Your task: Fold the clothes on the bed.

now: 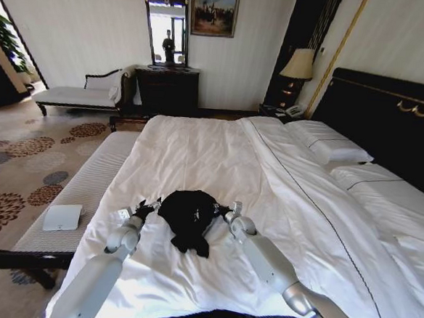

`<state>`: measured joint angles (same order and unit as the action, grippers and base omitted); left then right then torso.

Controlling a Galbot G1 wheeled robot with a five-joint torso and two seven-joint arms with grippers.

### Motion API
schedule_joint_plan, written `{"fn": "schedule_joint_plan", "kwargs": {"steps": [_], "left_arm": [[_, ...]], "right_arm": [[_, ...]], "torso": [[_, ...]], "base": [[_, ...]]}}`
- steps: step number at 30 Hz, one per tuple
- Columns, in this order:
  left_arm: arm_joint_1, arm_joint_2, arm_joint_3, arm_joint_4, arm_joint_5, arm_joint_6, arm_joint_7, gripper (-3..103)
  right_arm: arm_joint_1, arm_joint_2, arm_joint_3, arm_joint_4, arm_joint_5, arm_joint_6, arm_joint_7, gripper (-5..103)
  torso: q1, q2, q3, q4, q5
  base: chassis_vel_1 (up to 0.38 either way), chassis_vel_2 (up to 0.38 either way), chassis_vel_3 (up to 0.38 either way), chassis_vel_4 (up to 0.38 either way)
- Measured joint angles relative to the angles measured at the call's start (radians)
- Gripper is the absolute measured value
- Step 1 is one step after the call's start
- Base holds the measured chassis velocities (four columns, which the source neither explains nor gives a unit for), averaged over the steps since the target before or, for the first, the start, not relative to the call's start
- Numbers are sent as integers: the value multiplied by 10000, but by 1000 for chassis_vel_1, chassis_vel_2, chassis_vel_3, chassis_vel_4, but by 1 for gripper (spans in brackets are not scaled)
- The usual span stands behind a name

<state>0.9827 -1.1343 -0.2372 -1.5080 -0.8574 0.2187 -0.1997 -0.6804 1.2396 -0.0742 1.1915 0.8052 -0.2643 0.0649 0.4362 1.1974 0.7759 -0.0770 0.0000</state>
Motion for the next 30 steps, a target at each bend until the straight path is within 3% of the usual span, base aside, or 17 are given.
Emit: {"fn": "schedule_joint_plan", "kwargs": {"steps": [9, 14, 15, 18, 21, 23, 26, 30], "left_arm": [[-1116, -182, 1266, 1493, -84, 74, 474, 81], [-1310, -287, 1451, 1882, 12, 74, 493, 77], [-1384, -317, 1488, 2029, 57, 74, 502, 69], [-1473, -347, 1496, 2169, 68, 71, 488, 63], [-1542, -345, 1523, 2260, 137, 71, 448, 46], [-1545, -335, 1529, 2259, 144, 71, 446, 46], [-1531, -301, 1575, 2191, 160, 66, 419, 30], [-1522, -302, 1624, 2163, 190, 54, 384, 19]], "right_arm": [[52, -70, -30, 11, 58, 0, 67, 1], [52, -65, -6, 12, 60, 0, 90, 1], [43, -52, 9, 24, 60, 0, 119, 1], [3, -76, 38, 55, 60, 1, 131, 1], [-38, -122, 73, 60, 50, 20, 131, 1], [-38, -122, 74, 60, 49, 22, 131, 1], [-37, -104, 78, 55, 43, 32, 131, 1], [-37, -99, 78, 55, 41, 38, 132, 1]], "torso": [[0, 1, 0, -1, 1], [-1, 1, -1, -1, 1], [-1, 1, -1, -1, 1], [-1, 1, -1, 0, 1], [-1, 2, -1, -1, -1], [-1, 2, -1, -1, 0], [-1, 2, -1, -1, 0], [-2, 2, -1, -1, 0]], "base": [[0, 0, 0, 0], [0, 0, 0, 0], [0, 0, 0, 0], [0, 0, 0, 0], [0, 0, 0, 0], [0, 0, 0, 0], [0, 0, 0, 0], [0, 0, 0, 0]]}}
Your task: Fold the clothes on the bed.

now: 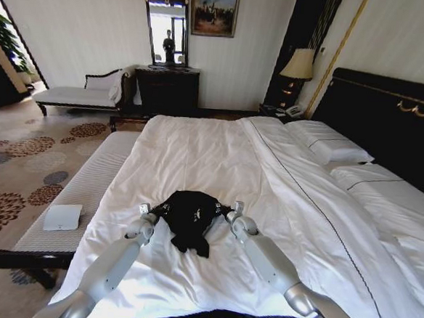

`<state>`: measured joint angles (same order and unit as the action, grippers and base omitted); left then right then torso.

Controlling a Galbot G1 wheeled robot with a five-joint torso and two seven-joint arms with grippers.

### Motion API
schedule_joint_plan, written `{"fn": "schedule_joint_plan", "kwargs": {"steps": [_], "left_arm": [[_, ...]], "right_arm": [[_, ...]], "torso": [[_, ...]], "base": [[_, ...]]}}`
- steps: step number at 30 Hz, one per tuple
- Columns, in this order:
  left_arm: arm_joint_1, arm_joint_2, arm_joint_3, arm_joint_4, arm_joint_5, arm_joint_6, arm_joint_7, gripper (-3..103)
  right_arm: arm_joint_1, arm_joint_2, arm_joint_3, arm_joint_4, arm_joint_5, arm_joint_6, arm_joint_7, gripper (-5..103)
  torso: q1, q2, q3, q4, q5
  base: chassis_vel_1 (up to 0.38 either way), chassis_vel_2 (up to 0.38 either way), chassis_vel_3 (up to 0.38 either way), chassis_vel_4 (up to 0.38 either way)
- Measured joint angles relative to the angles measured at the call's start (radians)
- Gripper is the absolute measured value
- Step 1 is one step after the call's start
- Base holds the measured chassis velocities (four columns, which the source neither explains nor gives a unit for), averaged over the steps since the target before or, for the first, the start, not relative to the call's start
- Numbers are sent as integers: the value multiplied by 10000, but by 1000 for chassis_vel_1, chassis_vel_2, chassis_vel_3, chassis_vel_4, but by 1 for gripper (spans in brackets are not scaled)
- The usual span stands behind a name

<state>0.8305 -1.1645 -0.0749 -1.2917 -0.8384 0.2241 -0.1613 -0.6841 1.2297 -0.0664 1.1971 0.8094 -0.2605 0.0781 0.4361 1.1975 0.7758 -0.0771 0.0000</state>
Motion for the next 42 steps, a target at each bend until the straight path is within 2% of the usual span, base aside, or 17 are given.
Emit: {"fn": "schedule_joint_plan", "kwargs": {"steps": [1, 2, 4, 6, 16, 29, 34, 36, 42], "left_arm": [[0, 1, 17, -18, 34, -17, -21, 14], [0, 1, 17, -18, 34, -17, -21, 14], [0, 21, 27, -83, 42, -26, -52, 3], [1, 72, 32, -195, 41, -33, -95, 2], [214, 408, -31, -1049, 15, -54, -308, 2], [606, 921, -198, -2340, -170, 15, -676, 2], [621, 1201, -224, -2942, -168, 25, -803, 2], [574, 1467, -205, -3462, -234, 31, -832, 2], [413, 1828, -377, -4267, -552, 93, -973, 2]], "right_arm": [[-2, 0, 2, 0, -1, 8, 0, 1], [-2, 0, 2, 0, -1, 8, 0, 1], [-14, -7, 8, 10, -1, 15, 0, 1], [-39, -31, 24, 52, 0, 21, 3, 1], [-238, -132, 162, 516, 74, 38, 68, 1], [-611, -647, 477, 1390, 356, -117, 281, 1], [-715, -982, 576, 2132, 546, -261, 454, 1], [-656, -1321, 581, 2968, 939, -458, 698, 1], [-241, -1631, 581, 4083, 1572, -754, 1142, 1]], "torso": [[0, 0, 0, 0, -1], [0, 0, 0, 0, -1], [0, 0, 0, 0, 0], [1, 0, 0, 0, -1], [1, 0, 0, 0, -1], [0, 0, 0, 0, 0], [0, 0, 0, 0, -1], [0, 0, 0, -2, 0], [0, 0, 0, -1, -1]], "base": [[0, 0, 0, 0], [0, 0, 0, 0], [0, 0, 0, 0], [0, 0, 0, 0], [0, 0, 0, 0], [0, 0, 0, 0], [0, 0, 0, 0], [0, 0, 0, 0], [0, 0, 0, 0]]}}
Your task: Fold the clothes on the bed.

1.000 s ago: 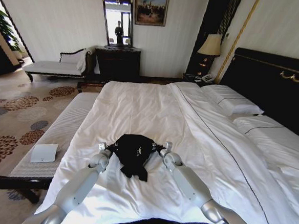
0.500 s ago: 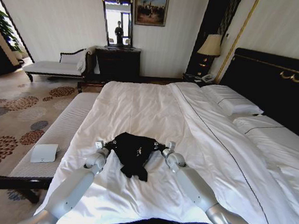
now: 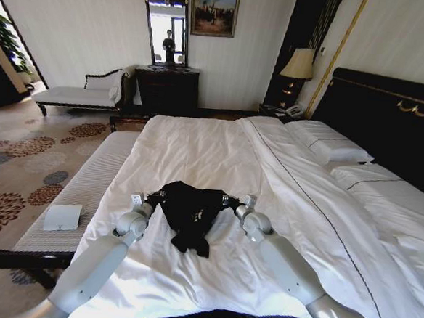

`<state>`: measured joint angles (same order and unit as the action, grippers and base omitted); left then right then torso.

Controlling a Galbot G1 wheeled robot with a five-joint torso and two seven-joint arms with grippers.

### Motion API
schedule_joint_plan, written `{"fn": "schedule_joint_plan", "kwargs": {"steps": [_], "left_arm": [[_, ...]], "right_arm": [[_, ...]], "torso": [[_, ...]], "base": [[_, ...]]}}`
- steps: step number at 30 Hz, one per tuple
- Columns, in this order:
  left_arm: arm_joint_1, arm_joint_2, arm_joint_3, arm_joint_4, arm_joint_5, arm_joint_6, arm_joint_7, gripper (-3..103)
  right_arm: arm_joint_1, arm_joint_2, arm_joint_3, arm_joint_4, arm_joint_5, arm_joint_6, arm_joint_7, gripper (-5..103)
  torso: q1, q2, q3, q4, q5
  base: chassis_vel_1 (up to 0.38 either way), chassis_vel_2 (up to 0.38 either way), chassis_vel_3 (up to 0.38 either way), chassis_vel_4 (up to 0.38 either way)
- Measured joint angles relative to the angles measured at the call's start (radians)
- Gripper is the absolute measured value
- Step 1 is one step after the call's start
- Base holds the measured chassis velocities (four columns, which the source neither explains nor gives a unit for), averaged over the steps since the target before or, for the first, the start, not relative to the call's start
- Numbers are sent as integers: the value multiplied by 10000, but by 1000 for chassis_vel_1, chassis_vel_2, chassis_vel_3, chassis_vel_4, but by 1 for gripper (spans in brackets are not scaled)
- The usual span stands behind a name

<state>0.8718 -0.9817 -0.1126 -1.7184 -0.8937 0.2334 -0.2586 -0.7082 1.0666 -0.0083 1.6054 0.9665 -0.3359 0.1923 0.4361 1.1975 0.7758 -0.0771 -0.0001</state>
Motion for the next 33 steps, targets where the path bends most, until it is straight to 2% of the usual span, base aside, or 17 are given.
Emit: {"fn": "schedule_joint_plan", "kwargs": {"steps": [8, 11, 12, 15, 19, 20, 22, 24, 25, 28, 30, 31, 33], "left_arm": [[-1000, 1110, -203, -1187, -756, 152, -242, 2], [-1785, 1561, -203, -1638, -1823, 398, -656, 2], [-1785, 1561, -203, -1638, -1823, 398, -656, 2], [-2653, 2180, -151, -2128, -2855, 593, -889, 2], [-3105, 2770, -158, -2438, -3272, 655, -893, 2], [-3156, 3082, -335, -2623, -3464, 667, -922, 2], [-3059, 3330, -653, -2785, -3591, 675, -951, 2], [-2683, 3800, -1412, -3081, -3791, 678, -1020, 2], [-2592, 4138, -1770, -3205, -4039, 698, -1134, 2], [-2917, 4404, -1829, -3197, -4349, 759, -1222, 2], [-3334, 4569, -1731, -3079, -4506, 785, -1284, 2], [-3994, 4714, -1453, -2774, -4606, 827, -1376, 2], [-4357, 4765, -1263, -2544, -4622, 833, -1412, 2]], "right_arm": [[1189, -636, -139, 1408, 1302, -474, 754, 1], [1774, -891, -176, 1674, 1972, -596, 1078, 1], [1774, -891, -176, 1674, 1972, -596, 1078, 1], [2558, -1117, -150, 2030, 3024, -761, 1650, 1], [3275, -1288, -232, 2265, 3596, -842, 1932, 1], [3886, -1336, -439, 2292, 3797, -854, 1996, 1], [4298, -1308, -641, 2241, 3871, -854, 1991, 1], [5091, -1087, -1071, 1859, 3910, -854, 1917, 1], [5755, -915, -1367, 1483, 4008, -851, 1857, 1], [6352, -855, -1569, 1176, 4156, -842, 1850, 1], [6680, -864, -1712, 1024, 4222, -824, 1850, 1], [7053, -916, -1931, 829, 4229, -807, 1825, 1], [7254, -941, -2061, 712, 4196, -784, 1801, 1]], "torso": [[0, 0, 0, 1, -1], [1, 0, 1, 1, -1], [1, 0, 1, 1, -1], [1, -1, 1, -3, 3], [1, 0, 1, -3, 3], [0, 0, 1, -5, -1], [1, 0, 0, -7, -5], [0, 0, 0, -2, -4], [0, 0, 1, 23, 2], [0, 0, 0, 15, -13], [1, 0, 0, 7, -7], [0, 0, 0, -6, 0], [0, 0, 0, -8, 3]], "base": [[0, 0, 0, 0], [0, 0, 0, 0], [0, 0, 0, 0], [0, 0, 0, 0], [0, 0, 0, 0], [0, 0, 0, 0], [0, 0, 0, 0], [0, 0, 0, 0], [0, 0, 0, 0], [0, 0, 0, 0], [0, 0, 0, 0], [0, 0, 0, 0], [0, 0, 0, 0]]}}
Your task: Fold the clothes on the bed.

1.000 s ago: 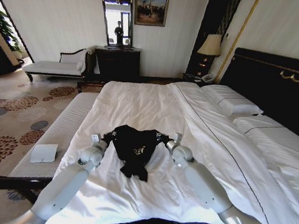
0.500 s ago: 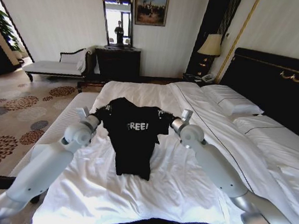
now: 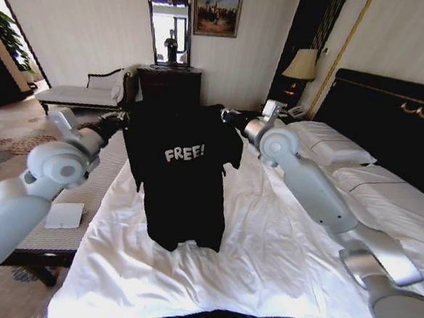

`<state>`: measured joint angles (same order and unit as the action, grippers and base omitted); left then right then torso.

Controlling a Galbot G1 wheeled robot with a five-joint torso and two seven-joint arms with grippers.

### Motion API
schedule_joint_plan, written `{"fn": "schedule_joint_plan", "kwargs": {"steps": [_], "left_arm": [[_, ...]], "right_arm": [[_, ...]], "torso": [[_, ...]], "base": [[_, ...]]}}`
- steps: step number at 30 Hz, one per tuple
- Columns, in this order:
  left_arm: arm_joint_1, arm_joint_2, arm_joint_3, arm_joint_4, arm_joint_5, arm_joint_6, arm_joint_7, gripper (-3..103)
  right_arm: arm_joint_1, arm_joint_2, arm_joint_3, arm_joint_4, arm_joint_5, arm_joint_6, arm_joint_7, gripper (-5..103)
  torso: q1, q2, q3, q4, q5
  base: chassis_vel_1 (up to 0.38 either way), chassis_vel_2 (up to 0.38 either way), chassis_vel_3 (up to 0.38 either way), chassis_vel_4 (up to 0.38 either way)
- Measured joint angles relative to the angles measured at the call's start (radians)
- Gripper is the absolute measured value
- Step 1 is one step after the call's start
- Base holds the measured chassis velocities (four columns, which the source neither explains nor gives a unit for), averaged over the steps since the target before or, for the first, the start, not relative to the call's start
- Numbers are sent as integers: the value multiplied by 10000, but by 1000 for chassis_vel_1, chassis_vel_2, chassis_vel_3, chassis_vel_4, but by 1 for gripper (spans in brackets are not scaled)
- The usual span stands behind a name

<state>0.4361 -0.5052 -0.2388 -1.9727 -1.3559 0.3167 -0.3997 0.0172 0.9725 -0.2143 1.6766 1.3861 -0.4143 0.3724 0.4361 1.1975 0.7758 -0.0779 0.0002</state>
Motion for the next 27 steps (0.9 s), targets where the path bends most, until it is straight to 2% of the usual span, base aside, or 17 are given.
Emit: {"fn": "schedule_joint_plan", "kwargs": {"steps": [2, 5, 8, 9, 13, 15, 17, 22, 27], "left_arm": [[-782, 5, 522, 671, -7, 5, -27, 2], [-1303, -107, 993, 1209, 21, 5, -42, 2], [-2505, -644, 2142, 2584, 131, 4, -110, 2], [-2505, -644, 2142, 2584, 131, 4, -110, 2], [-4250, -1437, 3526, 4236, 346, 3, -21, 2], [-4438, -1511, 3670, 4385, 359, 1, -2, 2], [-5449, -1948, 4491, 5119, 418, -25, 81, 2], [-6144, -2347, 5069, 5117, 359, -38, 33, 2], [-5495, -1841, 4499, 4070, 151, -33, -130, 2]], "right_arm": [[331, 16, -215, -293, -63, 39, -11, 1], [568, 66, -386, -574, -152, 70, -18, 1], [1021, 209, -888, -1445, -642, 225, -143, 1], [1021, 209, -888, -1445, -642, 225, -143, 1], [1756, 713, -1402, -2849, -1176, 499, -376, 1], [1846, 777, -1452, -3002, -1223, 529, -412, 1], [2326, 1180, -1702, -3799, -1411, 657, -634, 1], [2779, 1603, -1822, -4432, -1544, 775, -815, 1], [2424, 1062, -1555, -3694, -1433, 802, -782, 1]], "torso": [[0, 0, 0, 2, 2], [1, 0, 1, 7, 1], [2, 0, 1, 13, -7], [2, 0, 1, 13, -7], [2, -2, 3, 5, -1], [3, -2, 3, 4, -1], [5, -2, 4, 6, 0], [3, -1, 1, 10, -3], [-1, -1, -1, 4, -1]], "base": [[0, 0, 0, 0], [0, 0, 0, 0], [0, 0, 0, 0], [0, 0, 0, 0], [0, 0, 0, 0], [0, 0, 0, 0], [0, 0, 0, 0], [0, 0, 0, 0], [0, 0, 0, 0]]}}
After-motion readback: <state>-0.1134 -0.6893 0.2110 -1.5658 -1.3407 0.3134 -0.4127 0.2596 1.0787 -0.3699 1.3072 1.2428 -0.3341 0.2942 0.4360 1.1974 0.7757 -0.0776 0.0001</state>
